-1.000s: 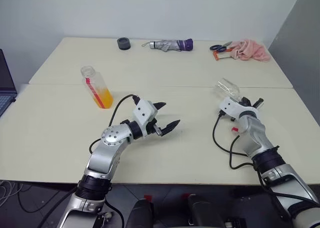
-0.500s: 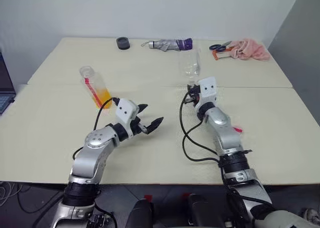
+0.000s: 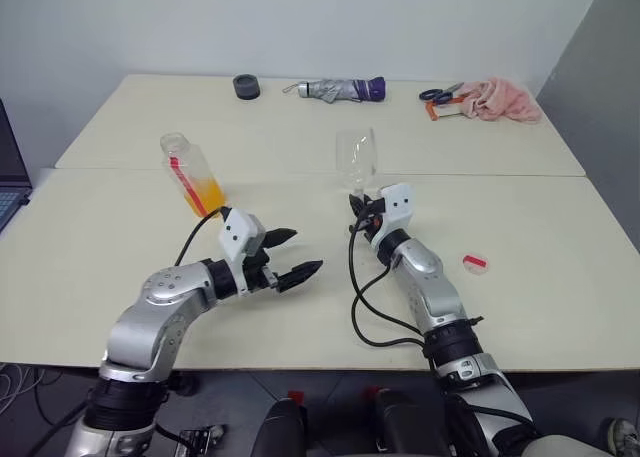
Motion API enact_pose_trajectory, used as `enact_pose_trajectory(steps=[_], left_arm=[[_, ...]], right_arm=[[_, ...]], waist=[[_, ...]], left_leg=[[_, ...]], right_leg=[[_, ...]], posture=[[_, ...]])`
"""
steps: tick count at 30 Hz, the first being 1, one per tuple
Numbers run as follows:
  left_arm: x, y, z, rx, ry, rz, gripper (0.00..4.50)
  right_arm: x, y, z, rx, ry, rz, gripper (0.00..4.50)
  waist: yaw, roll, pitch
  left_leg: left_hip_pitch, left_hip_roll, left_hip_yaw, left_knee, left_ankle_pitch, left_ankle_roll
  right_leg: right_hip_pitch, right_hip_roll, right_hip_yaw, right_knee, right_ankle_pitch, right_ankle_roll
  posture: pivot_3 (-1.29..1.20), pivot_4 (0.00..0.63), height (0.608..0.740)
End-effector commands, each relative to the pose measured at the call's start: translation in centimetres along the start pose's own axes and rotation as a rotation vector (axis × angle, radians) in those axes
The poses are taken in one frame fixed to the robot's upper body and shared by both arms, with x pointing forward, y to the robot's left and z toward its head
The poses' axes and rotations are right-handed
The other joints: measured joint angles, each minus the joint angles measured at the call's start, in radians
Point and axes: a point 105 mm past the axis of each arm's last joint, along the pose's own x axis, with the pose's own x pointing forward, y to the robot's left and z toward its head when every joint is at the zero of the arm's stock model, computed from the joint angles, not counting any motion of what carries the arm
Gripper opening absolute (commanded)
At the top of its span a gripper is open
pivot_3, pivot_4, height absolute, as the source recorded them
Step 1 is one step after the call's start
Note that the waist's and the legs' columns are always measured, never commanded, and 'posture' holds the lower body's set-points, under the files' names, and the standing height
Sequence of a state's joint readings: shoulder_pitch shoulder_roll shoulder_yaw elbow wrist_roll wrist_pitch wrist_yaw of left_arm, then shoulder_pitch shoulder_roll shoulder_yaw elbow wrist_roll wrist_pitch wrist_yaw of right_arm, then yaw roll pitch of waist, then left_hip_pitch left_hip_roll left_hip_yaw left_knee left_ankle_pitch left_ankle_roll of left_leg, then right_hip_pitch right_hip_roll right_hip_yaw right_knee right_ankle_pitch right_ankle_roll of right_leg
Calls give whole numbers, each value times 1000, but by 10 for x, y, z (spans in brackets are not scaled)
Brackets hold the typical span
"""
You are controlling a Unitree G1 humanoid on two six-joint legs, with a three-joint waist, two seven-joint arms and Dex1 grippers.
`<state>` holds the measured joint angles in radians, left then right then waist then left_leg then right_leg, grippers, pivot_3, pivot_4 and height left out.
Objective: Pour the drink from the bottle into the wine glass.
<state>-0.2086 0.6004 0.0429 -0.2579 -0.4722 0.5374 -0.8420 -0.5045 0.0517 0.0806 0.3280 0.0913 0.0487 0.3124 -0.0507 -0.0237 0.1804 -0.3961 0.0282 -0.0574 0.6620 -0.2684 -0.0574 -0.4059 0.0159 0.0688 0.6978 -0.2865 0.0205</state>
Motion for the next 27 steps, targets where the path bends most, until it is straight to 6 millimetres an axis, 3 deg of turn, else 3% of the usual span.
enact_pose_trajectory(steps=[1, 14, 22, 27], left_arm=[[-9, 9, 8, 17, -17, 14, 4500], [-19, 17, 6, 30, 13, 7, 4500], [-32, 29, 21, 80, -57, 91, 4500], [-42, 33, 28, 110, -71, 139, 4500]], right_arm=[[-15, 8, -21, 2, 75, 36, 162], [-41, 22, -48, -8, 199, 102, 162], [-15, 26, 11, -38, -60, 146, 162], [5, 33, 20, -43, -95, 202, 162]], waist=[[0, 0, 0], [-4, -2, -2], [-9, -1, -1], [-8, -1, 0]], left_leg=[[0, 0, 0, 0, 0, 0], [3, 0, 1, 0, 0, 0], [4, 0, 3, 0, 0, 0], [2, 0, 2, 0, 0, 0]], right_leg=[[0, 0, 0, 0, 0, 0], [1, 0, 1, 0, 0, 0], [1, 2, 2, 0, 0, 0], [0, 2, 1, 0, 0, 0]], posture=[[0, 150, 740], [0, 150, 740], [0, 150, 740], [0, 150, 740]])
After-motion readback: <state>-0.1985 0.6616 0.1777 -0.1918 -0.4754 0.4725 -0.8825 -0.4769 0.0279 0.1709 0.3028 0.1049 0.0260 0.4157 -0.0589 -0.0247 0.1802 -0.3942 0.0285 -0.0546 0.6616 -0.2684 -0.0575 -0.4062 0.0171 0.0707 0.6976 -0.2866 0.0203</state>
